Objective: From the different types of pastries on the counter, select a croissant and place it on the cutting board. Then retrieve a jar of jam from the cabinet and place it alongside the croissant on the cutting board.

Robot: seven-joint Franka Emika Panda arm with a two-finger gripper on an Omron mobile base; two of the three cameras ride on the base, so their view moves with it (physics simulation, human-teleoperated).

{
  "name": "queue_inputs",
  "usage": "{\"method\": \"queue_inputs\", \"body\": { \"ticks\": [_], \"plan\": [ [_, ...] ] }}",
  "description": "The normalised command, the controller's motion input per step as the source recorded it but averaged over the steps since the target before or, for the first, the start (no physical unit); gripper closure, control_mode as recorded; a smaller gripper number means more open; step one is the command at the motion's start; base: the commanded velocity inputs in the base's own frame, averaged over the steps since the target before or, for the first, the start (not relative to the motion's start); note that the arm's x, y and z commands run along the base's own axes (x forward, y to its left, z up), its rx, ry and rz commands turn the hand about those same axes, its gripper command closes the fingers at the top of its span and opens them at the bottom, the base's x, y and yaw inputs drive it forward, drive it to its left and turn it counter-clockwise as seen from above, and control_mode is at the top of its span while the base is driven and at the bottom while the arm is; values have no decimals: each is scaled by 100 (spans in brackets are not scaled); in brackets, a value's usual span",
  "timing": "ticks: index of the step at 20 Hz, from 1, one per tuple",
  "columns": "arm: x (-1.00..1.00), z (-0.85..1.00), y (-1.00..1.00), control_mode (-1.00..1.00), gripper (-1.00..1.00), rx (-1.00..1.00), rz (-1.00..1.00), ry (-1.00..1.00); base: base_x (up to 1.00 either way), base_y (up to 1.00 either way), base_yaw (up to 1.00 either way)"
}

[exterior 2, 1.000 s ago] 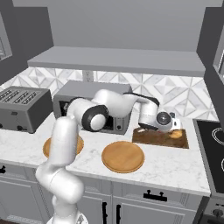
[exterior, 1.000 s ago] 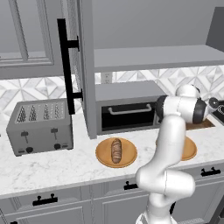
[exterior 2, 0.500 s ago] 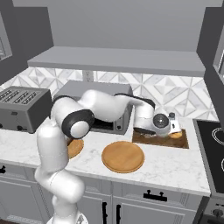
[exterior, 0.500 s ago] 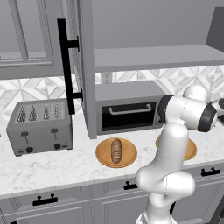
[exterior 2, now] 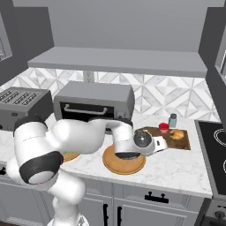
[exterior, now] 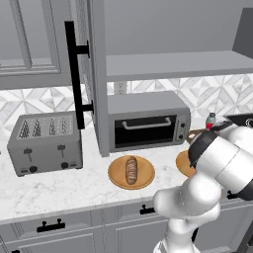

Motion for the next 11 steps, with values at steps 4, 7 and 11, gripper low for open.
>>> {"method": "queue_inputs", "body": {
  "ticks": [4,7,11],
  "plan": [
    [-100,52,100,-100,-100,-11,0,9,0,0,0],
    [-100,65,100,-100,-100,-17,-4,17,0,0,0],
    [-93,89,99,-100,-100,-18,-4,23,0,0,0]
  ]
}}
